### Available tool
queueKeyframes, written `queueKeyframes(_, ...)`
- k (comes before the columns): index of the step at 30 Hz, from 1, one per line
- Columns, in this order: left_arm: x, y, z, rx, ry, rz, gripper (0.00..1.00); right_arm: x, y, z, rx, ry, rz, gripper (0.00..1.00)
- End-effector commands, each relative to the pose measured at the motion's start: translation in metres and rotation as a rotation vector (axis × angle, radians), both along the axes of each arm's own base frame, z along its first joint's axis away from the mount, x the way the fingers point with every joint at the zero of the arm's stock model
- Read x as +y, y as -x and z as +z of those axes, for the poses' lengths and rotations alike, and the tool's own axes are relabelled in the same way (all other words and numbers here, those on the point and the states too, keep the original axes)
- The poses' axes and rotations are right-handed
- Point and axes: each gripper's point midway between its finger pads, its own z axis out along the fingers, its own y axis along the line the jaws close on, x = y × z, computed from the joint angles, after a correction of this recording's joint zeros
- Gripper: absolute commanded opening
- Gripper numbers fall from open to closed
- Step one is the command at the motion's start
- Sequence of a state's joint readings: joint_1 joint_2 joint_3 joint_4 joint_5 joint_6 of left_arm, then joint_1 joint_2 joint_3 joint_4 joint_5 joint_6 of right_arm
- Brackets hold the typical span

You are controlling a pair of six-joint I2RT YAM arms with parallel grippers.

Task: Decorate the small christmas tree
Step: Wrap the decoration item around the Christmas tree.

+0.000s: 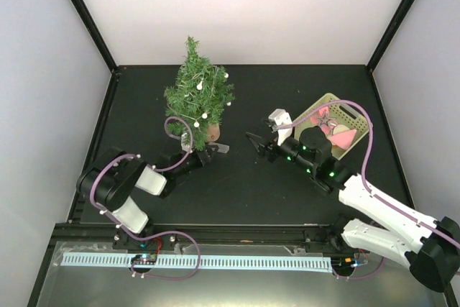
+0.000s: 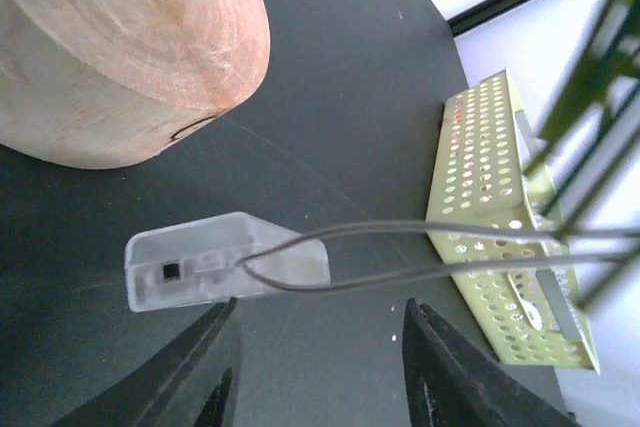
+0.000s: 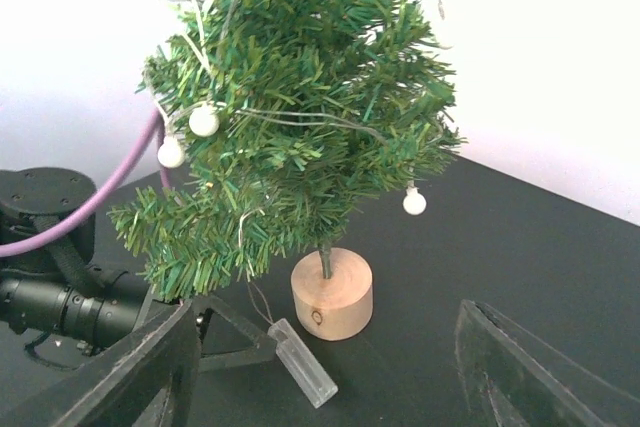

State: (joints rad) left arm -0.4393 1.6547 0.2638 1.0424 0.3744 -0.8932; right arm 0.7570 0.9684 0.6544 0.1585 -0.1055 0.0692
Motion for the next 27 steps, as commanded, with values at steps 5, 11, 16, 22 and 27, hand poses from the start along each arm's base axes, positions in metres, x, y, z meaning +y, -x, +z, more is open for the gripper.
queueKeyframes(5, 0.030, 0.028, -0.016, 0.056, -0.109, 0.075, 0.58, -0.024, 0.007, 0.011, 0.011, -0.021, -0.082, 0.81)
queueKeyframes(11, 0.059, 0.041, -0.006, 0.059, -0.213, 0.167, 0.71, -0.046, 0.012, 0.016, 0.075, -0.067, -0.169, 1.00)
queueKeyframes(16, 0.083, 0.049, 0.043, -0.050, -0.273, 0.243, 0.99, -0.083, 0.002, 0.017, 0.177, -0.082, -0.386, 1.00)
queueKeyframes(22, 0.108, 0.077, 0.102, -0.187, -0.259, 0.304, 0.99, -0.116, -0.007, 0.010, 0.189, 0.013, -0.563, 1.00)
queueKeyframes(27, 0.110, 0.103, 0.163, -0.401, -0.204, 0.259, 0.99, -0.147, -0.035, -0.005, 0.237, 0.153, -0.730, 1.00)
